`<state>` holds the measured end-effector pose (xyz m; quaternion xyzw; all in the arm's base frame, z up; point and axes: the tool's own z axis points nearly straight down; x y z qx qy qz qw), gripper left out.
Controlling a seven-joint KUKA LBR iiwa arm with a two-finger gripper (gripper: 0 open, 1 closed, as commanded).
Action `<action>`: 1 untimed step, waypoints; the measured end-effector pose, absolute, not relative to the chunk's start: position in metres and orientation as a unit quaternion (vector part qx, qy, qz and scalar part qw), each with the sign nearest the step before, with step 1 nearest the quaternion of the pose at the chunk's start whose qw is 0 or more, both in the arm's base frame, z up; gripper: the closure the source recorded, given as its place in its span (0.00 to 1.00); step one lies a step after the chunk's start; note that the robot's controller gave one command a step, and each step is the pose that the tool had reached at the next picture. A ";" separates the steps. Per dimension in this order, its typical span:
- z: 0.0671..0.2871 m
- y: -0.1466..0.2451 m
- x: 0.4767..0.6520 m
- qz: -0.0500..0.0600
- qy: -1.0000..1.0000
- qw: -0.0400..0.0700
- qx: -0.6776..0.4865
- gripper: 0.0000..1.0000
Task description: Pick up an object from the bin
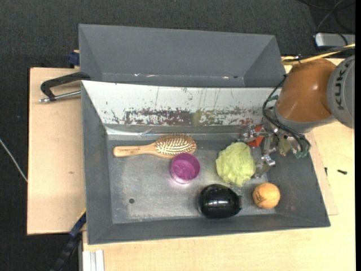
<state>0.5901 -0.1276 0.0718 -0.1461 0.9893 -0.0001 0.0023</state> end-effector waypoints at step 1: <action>0.072 -0.128 0.590 0.000 0.989 0.002 -0.146 1.00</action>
Offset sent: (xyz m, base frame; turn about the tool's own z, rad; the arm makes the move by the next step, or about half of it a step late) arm 0.0000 0.0000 0.0000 0.0000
